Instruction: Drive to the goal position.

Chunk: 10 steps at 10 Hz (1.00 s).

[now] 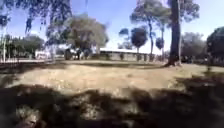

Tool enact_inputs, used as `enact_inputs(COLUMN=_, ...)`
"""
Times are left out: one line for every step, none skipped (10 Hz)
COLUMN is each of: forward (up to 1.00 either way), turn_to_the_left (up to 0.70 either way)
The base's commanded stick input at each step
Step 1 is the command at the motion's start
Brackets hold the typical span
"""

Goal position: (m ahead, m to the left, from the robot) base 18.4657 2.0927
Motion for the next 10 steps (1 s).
enact_inputs(forward=0.7, turn_to_the_left=0.0)
enact_inputs(forward=0.7, turn_to_the_left=0.0)
enact_inputs(forward=0.7, turn_to_the_left=0.12)
enact_inputs(forward=0.7, turn_to_the_left=0.25)
enact_inputs(forward=0.7, turn_to_the_left=0.33)
enact_inputs(forward=0.7, turn_to_the_left=0.07)
enact_inputs(forward=0.7, turn_to_the_left=0.0)
enact_inputs(forward=0.7, turn_to_the_left=0.0)
enact_inputs(forward=0.7, turn_to_the_left=0.0)
enact_inputs(forward=0.7, turn_to_the_left=0.0)
